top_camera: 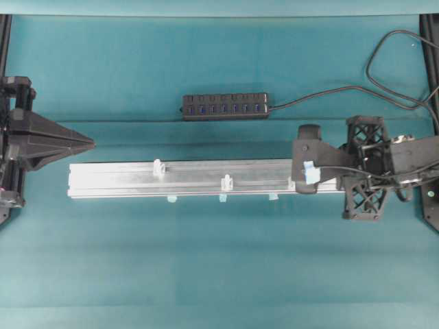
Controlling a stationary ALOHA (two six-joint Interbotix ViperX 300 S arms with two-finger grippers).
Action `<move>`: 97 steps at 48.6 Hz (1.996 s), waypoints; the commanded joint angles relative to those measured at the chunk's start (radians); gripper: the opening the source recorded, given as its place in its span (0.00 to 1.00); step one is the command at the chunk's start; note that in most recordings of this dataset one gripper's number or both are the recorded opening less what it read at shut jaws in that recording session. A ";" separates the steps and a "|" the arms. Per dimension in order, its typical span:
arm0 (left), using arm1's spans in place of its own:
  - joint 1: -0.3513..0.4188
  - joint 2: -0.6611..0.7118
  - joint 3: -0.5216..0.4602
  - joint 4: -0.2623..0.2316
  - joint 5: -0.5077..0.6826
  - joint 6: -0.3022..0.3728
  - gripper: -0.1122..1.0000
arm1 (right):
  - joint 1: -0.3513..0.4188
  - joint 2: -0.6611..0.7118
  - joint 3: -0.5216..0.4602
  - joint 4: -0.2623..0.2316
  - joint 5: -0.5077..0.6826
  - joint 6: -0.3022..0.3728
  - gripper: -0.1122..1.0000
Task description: Pass the USB cable through three rings with both arms.
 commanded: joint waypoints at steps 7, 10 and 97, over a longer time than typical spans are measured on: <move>0.002 0.008 -0.035 0.002 -0.005 0.002 0.12 | -0.003 0.060 -0.003 -0.002 -0.075 0.011 0.05; 0.002 0.008 -0.037 0.002 -0.005 0.002 0.12 | -0.006 0.067 0.002 -0.002 -0.091 0.011 0.05; 0.060 0.308 -0.129 0.003 -0.124 -0.091 0.12 | -0.031 0.060 0.074 0.009 -0.428 0.067 0.05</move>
